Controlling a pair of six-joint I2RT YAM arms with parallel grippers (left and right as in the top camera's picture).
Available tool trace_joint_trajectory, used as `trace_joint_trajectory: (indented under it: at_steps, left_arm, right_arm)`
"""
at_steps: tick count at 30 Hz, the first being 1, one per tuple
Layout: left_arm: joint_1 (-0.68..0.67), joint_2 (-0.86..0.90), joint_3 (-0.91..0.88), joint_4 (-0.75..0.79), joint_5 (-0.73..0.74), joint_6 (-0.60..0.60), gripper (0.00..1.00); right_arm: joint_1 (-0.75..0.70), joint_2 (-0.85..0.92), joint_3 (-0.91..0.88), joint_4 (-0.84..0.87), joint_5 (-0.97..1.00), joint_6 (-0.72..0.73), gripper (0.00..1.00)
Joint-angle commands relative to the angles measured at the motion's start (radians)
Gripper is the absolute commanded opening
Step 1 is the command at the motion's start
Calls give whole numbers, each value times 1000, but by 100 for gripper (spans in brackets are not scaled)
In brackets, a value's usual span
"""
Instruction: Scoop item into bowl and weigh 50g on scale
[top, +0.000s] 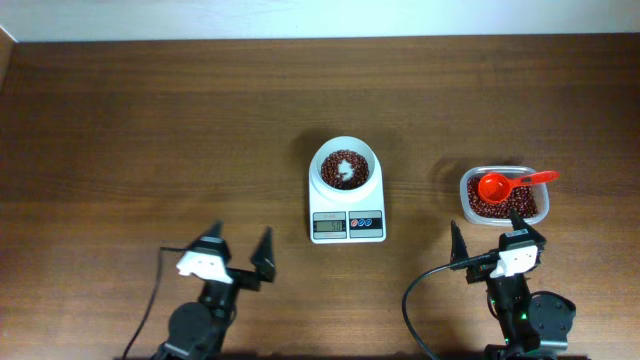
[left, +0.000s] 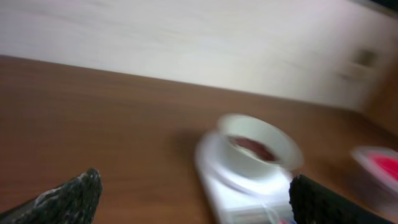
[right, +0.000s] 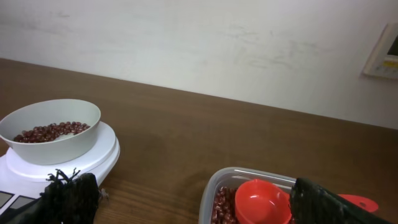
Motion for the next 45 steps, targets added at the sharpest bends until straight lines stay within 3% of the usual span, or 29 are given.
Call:
trace_joint_trajectory:
  at_steps: [1,5,45]
  left_arm:
    - [197,0,-2,-2,-13,16,99]
    - [286,0,-2,-2,-13,16,99]
    - [286,0,-2,-2,-13,16,99]
  right_arm:
    - [9,-7,-5,-4,-2,0,99]
    - [9,-7,-5,-4,-2,0,99]
    - [9,-7,-5,-4,-2,0,99]
